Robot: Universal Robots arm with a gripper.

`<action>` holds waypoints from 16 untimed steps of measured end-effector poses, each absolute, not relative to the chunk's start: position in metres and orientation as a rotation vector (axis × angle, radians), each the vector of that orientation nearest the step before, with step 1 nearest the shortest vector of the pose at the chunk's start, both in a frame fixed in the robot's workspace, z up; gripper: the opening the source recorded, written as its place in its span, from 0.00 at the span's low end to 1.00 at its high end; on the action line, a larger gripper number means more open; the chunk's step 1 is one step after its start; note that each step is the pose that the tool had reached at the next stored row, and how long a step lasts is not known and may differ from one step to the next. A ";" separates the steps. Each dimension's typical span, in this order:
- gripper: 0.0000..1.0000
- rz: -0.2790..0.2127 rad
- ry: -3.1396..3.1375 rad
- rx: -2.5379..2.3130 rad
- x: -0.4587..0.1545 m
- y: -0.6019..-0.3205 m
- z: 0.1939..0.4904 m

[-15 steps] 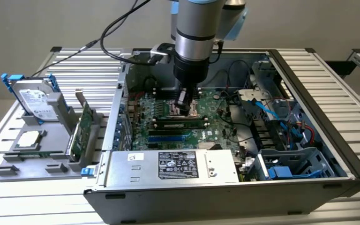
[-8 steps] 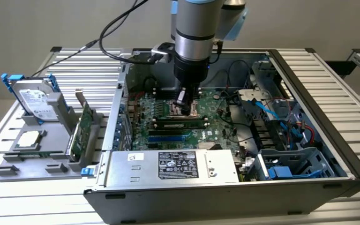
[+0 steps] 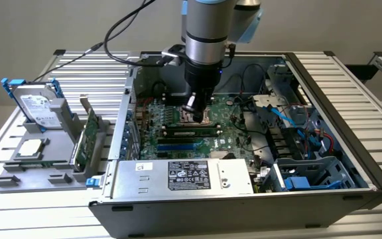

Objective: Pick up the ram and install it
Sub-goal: 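Press down the ram until it locks into place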

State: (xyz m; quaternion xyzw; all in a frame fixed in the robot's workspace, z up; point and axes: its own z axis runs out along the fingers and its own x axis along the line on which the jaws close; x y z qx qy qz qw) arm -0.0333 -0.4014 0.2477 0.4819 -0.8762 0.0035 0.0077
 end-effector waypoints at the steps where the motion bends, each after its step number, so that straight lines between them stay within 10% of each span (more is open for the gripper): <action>1: 0.11 0.011 -2.747 1.493 -0.034 -0.401 0.248; 16: 0.11 0.008 -2.889 1.193 -0.034 -0.401 0.248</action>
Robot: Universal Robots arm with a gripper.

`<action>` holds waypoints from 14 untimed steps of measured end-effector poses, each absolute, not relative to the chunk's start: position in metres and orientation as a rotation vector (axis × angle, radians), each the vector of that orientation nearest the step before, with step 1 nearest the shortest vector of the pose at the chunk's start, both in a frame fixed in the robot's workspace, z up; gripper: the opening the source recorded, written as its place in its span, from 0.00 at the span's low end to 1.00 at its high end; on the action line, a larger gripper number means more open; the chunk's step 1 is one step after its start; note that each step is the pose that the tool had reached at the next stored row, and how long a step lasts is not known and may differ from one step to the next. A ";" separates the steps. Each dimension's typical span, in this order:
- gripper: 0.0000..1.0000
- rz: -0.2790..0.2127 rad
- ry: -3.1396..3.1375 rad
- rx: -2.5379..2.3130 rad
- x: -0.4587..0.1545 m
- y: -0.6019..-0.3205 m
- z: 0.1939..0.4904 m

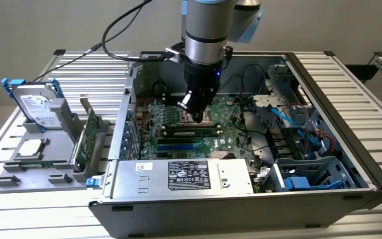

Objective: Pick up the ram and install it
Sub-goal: 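Press down the ram until it locks into place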

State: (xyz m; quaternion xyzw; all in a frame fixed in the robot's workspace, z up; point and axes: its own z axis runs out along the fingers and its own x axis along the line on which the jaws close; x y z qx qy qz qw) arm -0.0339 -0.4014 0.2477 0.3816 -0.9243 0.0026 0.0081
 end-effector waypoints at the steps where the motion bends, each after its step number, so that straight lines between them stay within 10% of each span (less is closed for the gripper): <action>1: 0.11 0.008 -2.898 1.169 -0.034 -0.401 0.248; 14: 0.11 0.005 -3.004 0.863 -0.034 -0.401 0.248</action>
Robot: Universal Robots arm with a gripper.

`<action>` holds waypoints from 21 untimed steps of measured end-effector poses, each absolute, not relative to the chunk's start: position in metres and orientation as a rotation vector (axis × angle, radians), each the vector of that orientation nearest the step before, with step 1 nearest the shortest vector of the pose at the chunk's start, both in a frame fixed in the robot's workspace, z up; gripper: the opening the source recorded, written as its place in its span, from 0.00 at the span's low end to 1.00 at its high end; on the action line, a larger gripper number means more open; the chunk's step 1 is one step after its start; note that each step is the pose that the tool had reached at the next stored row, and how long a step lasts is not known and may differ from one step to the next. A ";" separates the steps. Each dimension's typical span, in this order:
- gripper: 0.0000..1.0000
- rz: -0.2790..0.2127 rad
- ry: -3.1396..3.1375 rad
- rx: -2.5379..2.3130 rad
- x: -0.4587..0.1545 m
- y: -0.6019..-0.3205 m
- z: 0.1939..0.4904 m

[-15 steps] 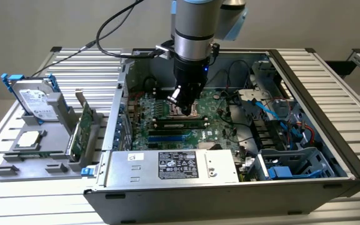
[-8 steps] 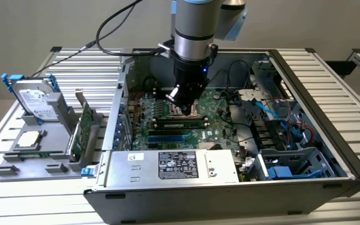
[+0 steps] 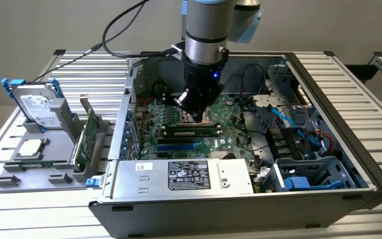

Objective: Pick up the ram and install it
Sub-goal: 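Press down the ram until it locks into place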

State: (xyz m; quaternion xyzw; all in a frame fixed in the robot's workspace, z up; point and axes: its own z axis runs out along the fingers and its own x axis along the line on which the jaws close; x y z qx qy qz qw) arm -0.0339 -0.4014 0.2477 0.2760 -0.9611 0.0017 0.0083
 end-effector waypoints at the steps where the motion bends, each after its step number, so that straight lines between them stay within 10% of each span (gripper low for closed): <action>1: 0.11 0.005 -3.011 0.838 -0.034 -0.401 0.248; 21: 0.11 0.001 -3.106 0.342 -0.034 -0.401 0.248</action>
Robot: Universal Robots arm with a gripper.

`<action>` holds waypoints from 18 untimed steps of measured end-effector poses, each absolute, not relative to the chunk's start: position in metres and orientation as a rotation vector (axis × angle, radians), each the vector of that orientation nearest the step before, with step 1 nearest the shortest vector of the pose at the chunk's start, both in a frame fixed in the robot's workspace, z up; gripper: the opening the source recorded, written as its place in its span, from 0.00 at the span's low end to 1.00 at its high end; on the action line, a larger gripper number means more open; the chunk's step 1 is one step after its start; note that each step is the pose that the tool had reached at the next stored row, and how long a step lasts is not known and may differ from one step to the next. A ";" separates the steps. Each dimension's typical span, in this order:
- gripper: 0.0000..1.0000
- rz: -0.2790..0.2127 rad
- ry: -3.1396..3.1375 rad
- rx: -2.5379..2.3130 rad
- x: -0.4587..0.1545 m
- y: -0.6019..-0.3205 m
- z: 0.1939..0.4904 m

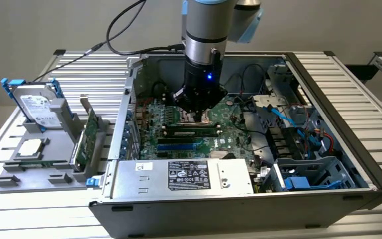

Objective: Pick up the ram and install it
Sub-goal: 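Press down the ram until it locks into place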

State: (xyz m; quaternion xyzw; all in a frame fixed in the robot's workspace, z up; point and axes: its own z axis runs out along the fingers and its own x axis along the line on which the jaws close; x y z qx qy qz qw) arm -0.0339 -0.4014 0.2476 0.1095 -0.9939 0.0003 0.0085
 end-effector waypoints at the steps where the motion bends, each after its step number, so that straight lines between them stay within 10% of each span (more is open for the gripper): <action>1: 0.11 0.001 -3.108 0.318 -0.034 -0.401 0.248; 18: 0.11 0.001 -3.122 0.131 -0.037 -0.406 0.247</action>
